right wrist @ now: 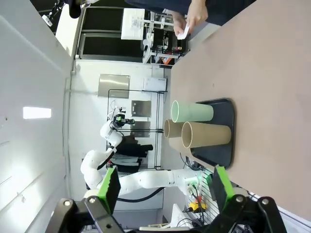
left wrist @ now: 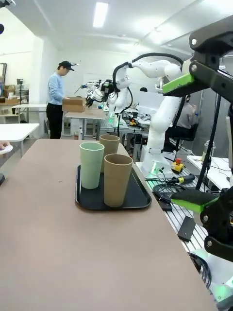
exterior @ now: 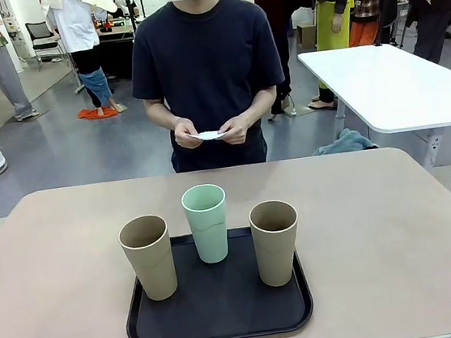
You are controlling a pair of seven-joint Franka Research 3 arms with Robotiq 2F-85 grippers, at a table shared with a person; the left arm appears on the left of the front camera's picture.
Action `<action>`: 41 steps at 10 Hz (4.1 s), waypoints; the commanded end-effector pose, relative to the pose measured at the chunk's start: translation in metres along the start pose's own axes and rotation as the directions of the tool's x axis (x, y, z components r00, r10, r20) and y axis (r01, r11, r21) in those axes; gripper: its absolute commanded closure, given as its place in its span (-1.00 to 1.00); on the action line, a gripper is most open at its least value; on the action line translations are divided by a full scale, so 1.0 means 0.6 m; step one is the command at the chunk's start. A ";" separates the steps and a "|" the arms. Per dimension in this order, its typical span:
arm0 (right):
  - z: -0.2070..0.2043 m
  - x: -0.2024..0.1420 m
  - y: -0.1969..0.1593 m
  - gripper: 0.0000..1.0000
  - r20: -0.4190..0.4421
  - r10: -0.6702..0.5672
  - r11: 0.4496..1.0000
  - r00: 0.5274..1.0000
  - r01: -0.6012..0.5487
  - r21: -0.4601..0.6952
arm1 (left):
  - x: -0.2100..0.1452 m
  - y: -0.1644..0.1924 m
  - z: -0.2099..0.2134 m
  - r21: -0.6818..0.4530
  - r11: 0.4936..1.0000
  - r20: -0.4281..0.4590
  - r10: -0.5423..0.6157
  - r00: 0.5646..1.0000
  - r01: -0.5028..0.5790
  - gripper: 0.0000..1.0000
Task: Place coasters on the table and set cups on them.
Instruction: Pick up one Reusable plastic cup and place it on a coaster set by the human.
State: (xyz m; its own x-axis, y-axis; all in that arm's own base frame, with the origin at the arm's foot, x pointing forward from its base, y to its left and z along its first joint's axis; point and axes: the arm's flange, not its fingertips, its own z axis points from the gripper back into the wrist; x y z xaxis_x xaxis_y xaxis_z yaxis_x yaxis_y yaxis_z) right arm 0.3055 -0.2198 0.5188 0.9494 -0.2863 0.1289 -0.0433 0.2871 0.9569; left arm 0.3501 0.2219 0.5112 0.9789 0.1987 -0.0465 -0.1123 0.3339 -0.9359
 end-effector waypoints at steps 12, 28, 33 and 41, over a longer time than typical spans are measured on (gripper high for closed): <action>0.008 -0.010 0.005 -1.00 -0.004 0.019 1.000 1.000 -0.019 -0.009 | 0.000 0.000 0.000 0.000 1.000 0.000 0.000 1.000 0.000 -1.00; 0.008 -0.010 0.005 -1.00 -0.004 0.019 1.000 1.000 -0.019 -0.009 | 0.000 0.000 0.000 0.000 1.000 0.000 0.000 1.000 0.000 -1.00; 0.008 -0.010 0.005 -1.00 -0.004 0.019 1.000 1.000 -0.019 -0.009 | 0.000 0.000 0.000 0.000 1.000 0.000 0.000 1.000 0.000 -1.00; 0.010 0.071 0.167 -1.00 -0.055 0.371 0.860 0.927 -0.365 -0.358 | 0.000 0.000 0.000 0.000 1.000 0.000 0.000 1.000 0.000 -1.00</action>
State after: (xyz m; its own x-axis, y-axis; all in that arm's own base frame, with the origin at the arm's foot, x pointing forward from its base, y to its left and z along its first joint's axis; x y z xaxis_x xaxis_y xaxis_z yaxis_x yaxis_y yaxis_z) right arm 0.3193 -0.2142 0.5962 0.9052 -0.2015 0.3741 -0.2183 0.5347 0.8163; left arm 0.3489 0.2219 0.5103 0.9814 0.1830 -0.0574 -0.1176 0.3376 -0.9339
